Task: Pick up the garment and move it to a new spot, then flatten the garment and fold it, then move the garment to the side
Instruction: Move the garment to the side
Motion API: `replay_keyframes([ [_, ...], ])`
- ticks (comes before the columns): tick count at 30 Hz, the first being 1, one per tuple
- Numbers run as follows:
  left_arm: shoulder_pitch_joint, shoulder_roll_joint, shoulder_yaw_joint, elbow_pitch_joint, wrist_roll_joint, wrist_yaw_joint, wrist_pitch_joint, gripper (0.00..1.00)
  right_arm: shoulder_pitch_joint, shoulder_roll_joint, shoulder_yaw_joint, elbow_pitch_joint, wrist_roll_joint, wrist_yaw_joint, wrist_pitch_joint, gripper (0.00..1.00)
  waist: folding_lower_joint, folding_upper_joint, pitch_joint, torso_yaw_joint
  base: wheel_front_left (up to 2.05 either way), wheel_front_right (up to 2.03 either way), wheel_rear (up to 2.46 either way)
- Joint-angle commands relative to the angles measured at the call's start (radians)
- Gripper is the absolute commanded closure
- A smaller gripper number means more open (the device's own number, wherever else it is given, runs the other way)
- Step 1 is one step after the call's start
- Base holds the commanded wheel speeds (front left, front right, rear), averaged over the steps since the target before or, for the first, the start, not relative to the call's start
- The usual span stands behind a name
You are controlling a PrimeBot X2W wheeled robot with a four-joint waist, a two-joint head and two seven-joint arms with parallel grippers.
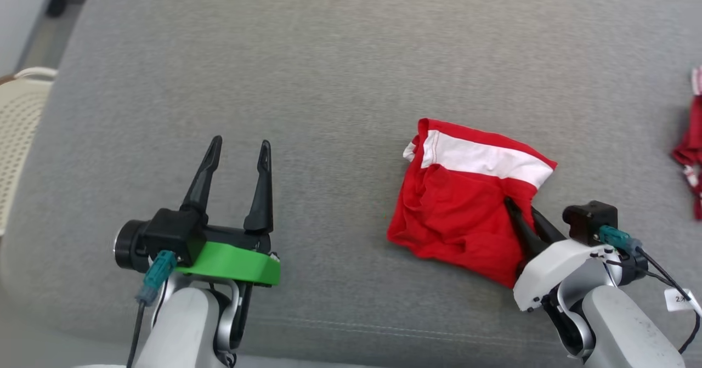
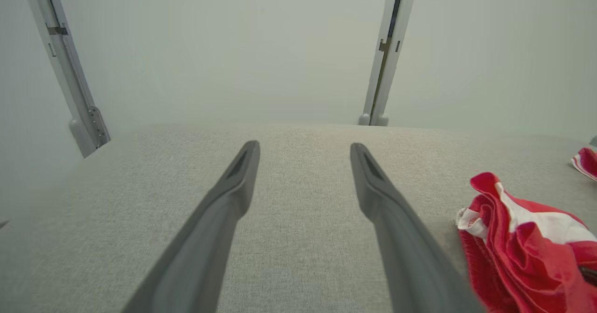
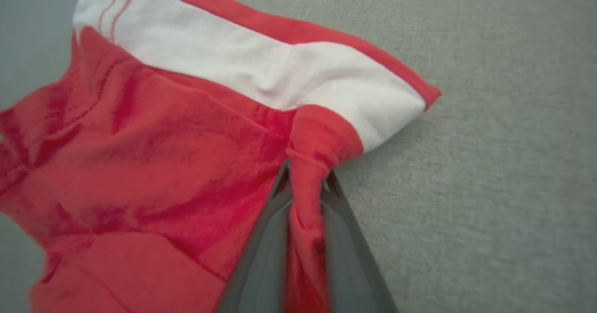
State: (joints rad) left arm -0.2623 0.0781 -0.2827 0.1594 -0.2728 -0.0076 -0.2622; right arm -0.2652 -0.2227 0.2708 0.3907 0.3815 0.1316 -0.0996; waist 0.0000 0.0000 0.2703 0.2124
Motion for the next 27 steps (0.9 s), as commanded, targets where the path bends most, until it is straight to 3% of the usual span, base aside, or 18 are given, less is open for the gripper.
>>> replay_keyframes([
  [1, -0.018, 0.01, 0.004, -0.007, 0.011, -0.001, -0.002, 0.0, 0.018, 0.003, -0.012, -0.007, -0.01, -0.002, -0.01, 1.0, 0.0, 0.0, 0.012, -0.133, 0.0, 0.0, 0.0],
  [9, -0.059, 0.054, 0.001, -0.023, 0.032, -0.008, 0.014, 0.0, 0.059, 0.025, -0.093, -0.036, -0.047, -0.002, -0.034, 1.0, 0.0, 0.0, 0.043, -0.322, 0.0, 0.0, 0.0],
  [16, -0.077, 0.073, -0.007, -0.051, 0.04, -0.006, 0.044, 0.0, 0.068, 0.023, -0.141, -0.043, -0.068, -0.002, -0.057, 1.0, 0.0, 0.0, 0.069, -0.417, 0.0, 0.0, 0.0],
  [20, -0.08, 0.085, -0.007, -0.065, 0.04, -0.003, 0.057, 0.0, 0.03, -0.011, -0.158, -0.057, -0.094, -0.002, -0.068, 1.0, 0.0, 0.0, 0.085, -0.442, 0.0, 0.0, 0.0],
  [27, -0.096, 0.098, -0.012, -0.081, 0.039, -0.007, 0.072, 0.0, -0.131, -0.144, -0.097, -0.084, -0.131, -0.002, -0.067, 1.0, 0.0, 0.0, 0.121, -0.444, 0.0, 0.0, 0.0],
])
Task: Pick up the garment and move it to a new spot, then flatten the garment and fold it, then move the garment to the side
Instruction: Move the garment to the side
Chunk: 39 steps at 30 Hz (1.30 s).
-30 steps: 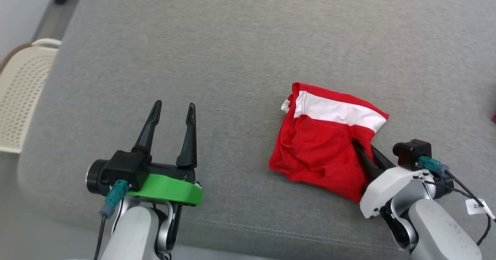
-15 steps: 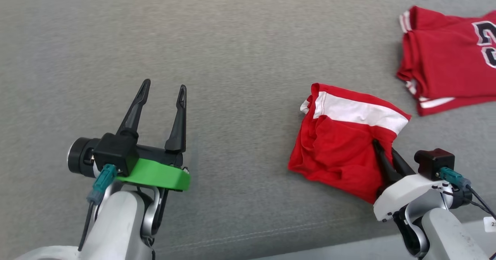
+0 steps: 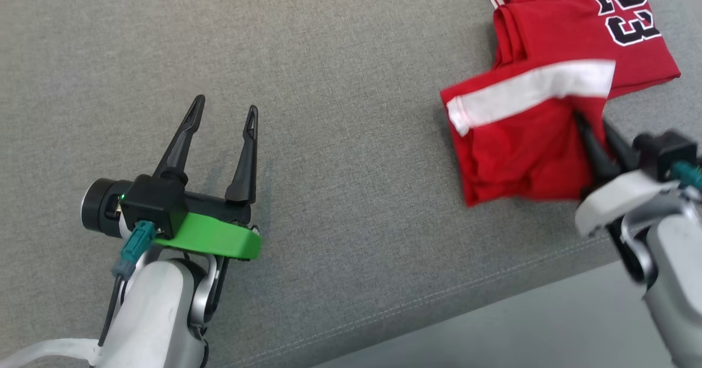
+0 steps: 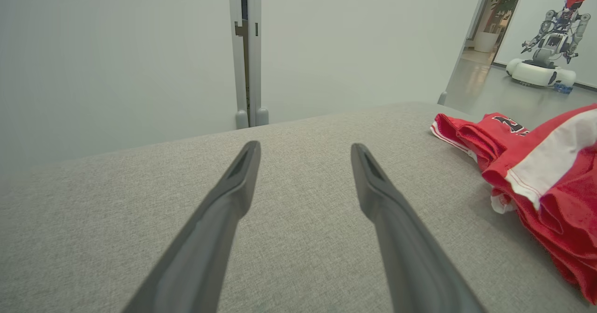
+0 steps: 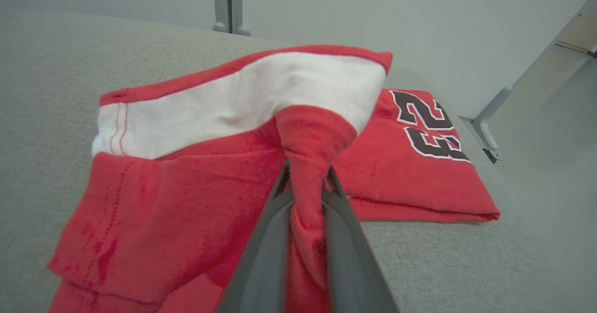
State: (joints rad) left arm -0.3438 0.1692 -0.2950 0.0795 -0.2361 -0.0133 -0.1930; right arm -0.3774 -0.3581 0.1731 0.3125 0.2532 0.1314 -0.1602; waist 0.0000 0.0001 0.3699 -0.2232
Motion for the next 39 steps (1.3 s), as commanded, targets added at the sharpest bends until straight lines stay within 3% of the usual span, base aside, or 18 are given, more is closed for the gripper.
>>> replay_keyframes([
  [1, -0.018, 0.008, 0.0, -0.002, 0.002, -0.001, 0.004, 0.0, -0.05, -0.021, 0.008, -0.006, 0.006, -0.002, -0.005, 1.0, 0.0, -0.0001, 0.027, -0.006, 0.0, 0.0, 0.0],
  [7, -0.027, 0.015, -0.002, -0.009, -0.001, 0.001, 0.004, 0.0, -0.212, -0.098, 0.088, 0.016, 0.026, -0.002, 0.0, 1.0, 0.0, -0.0001, 0.054, 0.01, 0.0, 0.0, 0.0],
  [11, -0.039, 0.012, -0.012, -0.013, -0.002, -0.006, 0.001, 0.0, -0.328, -0.153, 0.141, 0.098, 0.081, -0.002, -0.004, 1.0, 0.0, -0.0001, 0.077, 0.031, 0.0, 0.0, 0.0],
  [19, -0.065, 0.007, -0.021, -0.014, -0.005, -0.005, -0.01, 0.0, -0.45, -0.215, 0.08, 0.356, 0.184, -0.002, -0.035, 1.0, 0.0, -0.0001, 0.129, 0.075, 0.0, 0.0, 0.0],
  [20, -0.067, 0.007, -0.023, -0.014, -0.004, -0.005, -0.01, 0.0, -0.46, -0.214, 0.071, 0.388, 0.182, -0.002, -0.037, 0.32, 0.0, -0.0001, 0.134, 0.077, 0.0, 0.0, 0.0],
  [21, -0.07, 0.007, -0.025, -0.014, -0.004, -0.005, -0.011, 0.0, -0.472, -0.207, 0.06, 0.419, 0.186, -0.002, -0.041, 0.0, 0.0, -0.0001, 0.139, 0.078, 0.0, 0.0, 0.0],
  [27, -0.088, 0.006, -0.036, -0.01, -0.005, -0.009, -0.011, 0.0, -0.512, -0.18, 0.018, 0.544, 0.15, -0.001, -0.083, 0.0, 0.0, -0.0001, 0.159, 0.086, 0.0, 0.0, 0.0],
  [32, -0.09, 0.003, -0.041, 0.004, -0.008, -0.007, -0.017, 0.0, -0.529, -0.154, -0.017, 0.568, 0.126, -0.002, -0.103, 0.0, 0.0, -0.0001, 0.15, 0.088, 0.0, 0.0, 0.0],
  [39, -0.072, 0.007, -0.036, 0.026, -0.016, 0.003, -0.033, 0.0, -0.421, -0.073, -0.147, 0.324, 0.067, -0.001, -0.105, 0.0, 0.0, -0.0001, 0.092, 0.101, 0.0, 0.0, 0.0],
])
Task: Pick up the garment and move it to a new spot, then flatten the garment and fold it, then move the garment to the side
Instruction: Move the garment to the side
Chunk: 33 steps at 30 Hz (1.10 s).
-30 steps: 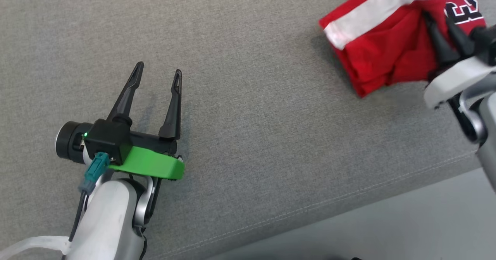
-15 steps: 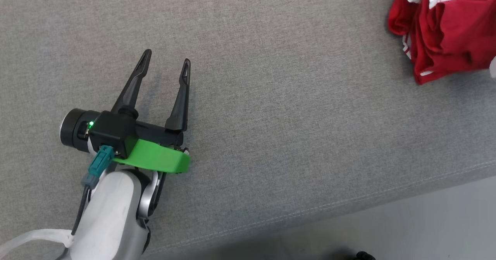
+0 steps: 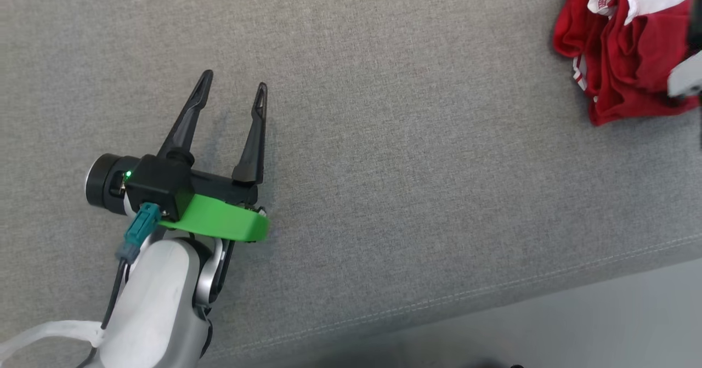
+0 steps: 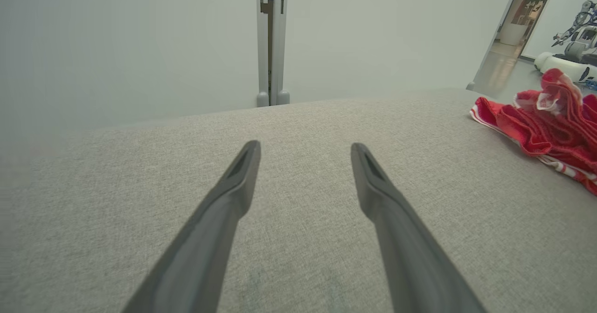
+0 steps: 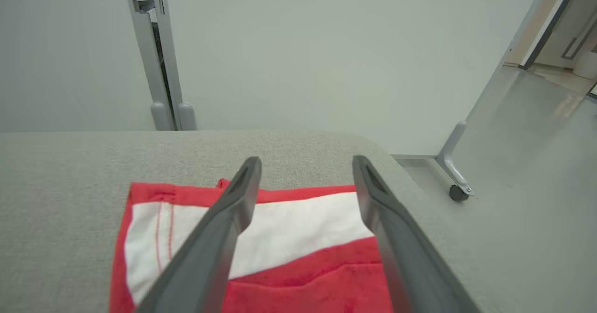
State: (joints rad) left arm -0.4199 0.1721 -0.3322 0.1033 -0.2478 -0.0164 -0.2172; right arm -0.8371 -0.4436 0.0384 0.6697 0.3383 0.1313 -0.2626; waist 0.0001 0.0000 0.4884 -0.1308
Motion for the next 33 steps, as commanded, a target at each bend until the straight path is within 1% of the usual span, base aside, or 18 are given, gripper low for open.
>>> replay_keyframes([
  [1, 0.011, 0.006, 0.003, 0.005, -0.005, 0.008, -0.009, 0.0, 0.06, 0.03, -0.028, -0.082, -0.029, -0.001, -0.002, 0.0, -0.0001, 0.0, -0.038, 0.012, 0.0, 0.0, 0.0],
  [6, 0.038, 0.015, 0.021, 0.013, -0.011, 0.025, -0.021, 0.0, 0.215, 0.13, -0.052, -0.298, -0.087, -0.001, -0.002, 0.0, -0.0001, 0.0, -0.095, 0.044, 0.0, 0.0, 0.0],
  [7, 0.038, 0.015, 0.021, 0.013, -0.011, 0.025, -0.021, 0.0, 0.215, 0.13, -0.052, -0.298, -0.087, -0.001, -0.002, 0.0, -0.0001, 0.0, -0.095, 0.044, 0.0, 0.0, 0.0],
  [10, 0.06, 0.019, 0.039, 0.014, -0.018, 0.04, -0.03, 0.0, 0.299, 0.183, -0.051, -0.401, -0.108, -0.001, -0.003, 0.0, -0.0001, 0.0, -0.13, 0.069, 0.0, 0.0, 0.0],
  [13, 0.086, 0.018, 0.064, 0.009, -0.035, 0.053, -0.036, 0.0, 0.373, 0.221, -0.038, -0.465, -0.135, -0.001, -0.003, 0.0, -0.0001, 0.0, -0.166, 0.09, 0.0, 0.0, 0.0],
  [19, 0.148, 0.031, 0.093, 0.01, -0.04, 0.063, -0.045, 0.0, 0.503, 0.286, -0.033, -0.518, -0.178, -0.001, -0.003, 0.0, -0.0001, 0.0, -0.245, 0.132, 0.0, 0.0, 0.0],
  [25, 0.225, 0.037, 0.104, 0.005, -0.037, 0.068, -0.047, 0.0, 0.63, 0.338, -0.03, -0.551, -0.216, -0.001, 0.004, 0.0, -0.0001, 0.0, -0.317, 0.151, 0.0, 0.0, 0.0],
  [33, 0.329, 0.035, 0.117, -0.003, -0.04, 0.082, -0.048, 0.0, 0.742, 0.366, -0.009, -0.582, -0.235, -0.001, 0.042, 0.0, -0.0001, 0.0, -0.393, 0.145, 0.0, 0.0, 0.0],
])
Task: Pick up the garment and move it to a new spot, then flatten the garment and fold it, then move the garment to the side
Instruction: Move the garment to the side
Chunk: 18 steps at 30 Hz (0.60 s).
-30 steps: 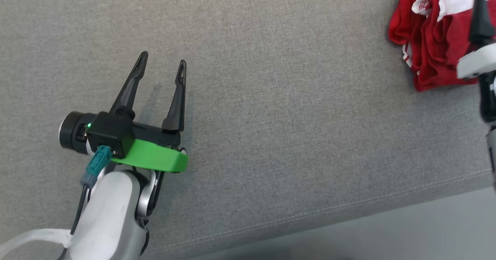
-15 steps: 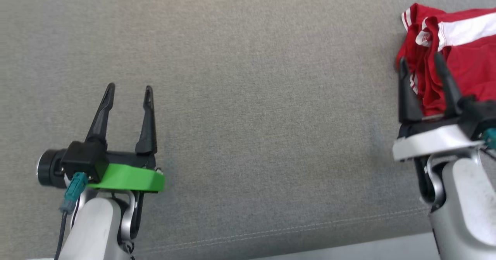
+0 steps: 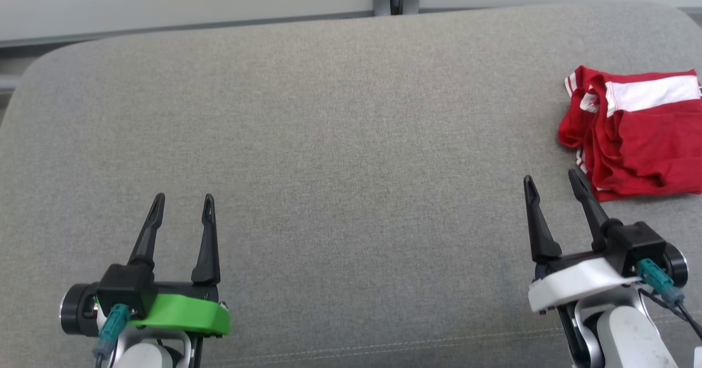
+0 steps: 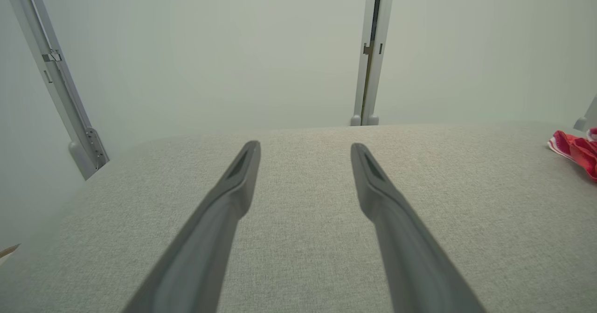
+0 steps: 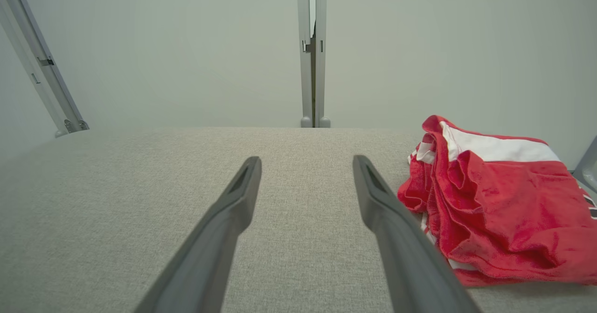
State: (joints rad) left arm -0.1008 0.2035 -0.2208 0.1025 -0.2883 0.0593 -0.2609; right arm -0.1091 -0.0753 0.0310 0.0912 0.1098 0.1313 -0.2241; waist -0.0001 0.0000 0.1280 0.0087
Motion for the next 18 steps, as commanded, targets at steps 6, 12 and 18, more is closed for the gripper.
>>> replay_keyframes([
  [6, 0.059, -0.004, 0.014, 0.003, -0.005, 0.019, -0.004, 0.0, 0.077, 0.009, -0.008, -0.029, 0.0, -0.001, 0.025, 0.0, 0.0001, 0.0, -0.074, 0.004, 0.0, 0.0, 0.0],
  [12, 0.089, -0.004, 0.012, 0.008, -0.006, 0.02, -0.004, 0.0, 0.125, 0.014, -0.031, -0.056, -0.004, -0.001, 0.04, 0.0, 0.0001, 0.0, -0.1, 0.006, 0.0, 0.0, 0.0],
  [18, 0.099, 0.005, 0.005, 0.011, -0.003, 0.021, -0.001, 0.0, 0.148, 0.018, -0.041, -0.072, -0.008, -0.001, 0.051, 0.0, 0.0001, 0.0, -0.108, 0.006, 0.0, 0.0, 0.0],
])
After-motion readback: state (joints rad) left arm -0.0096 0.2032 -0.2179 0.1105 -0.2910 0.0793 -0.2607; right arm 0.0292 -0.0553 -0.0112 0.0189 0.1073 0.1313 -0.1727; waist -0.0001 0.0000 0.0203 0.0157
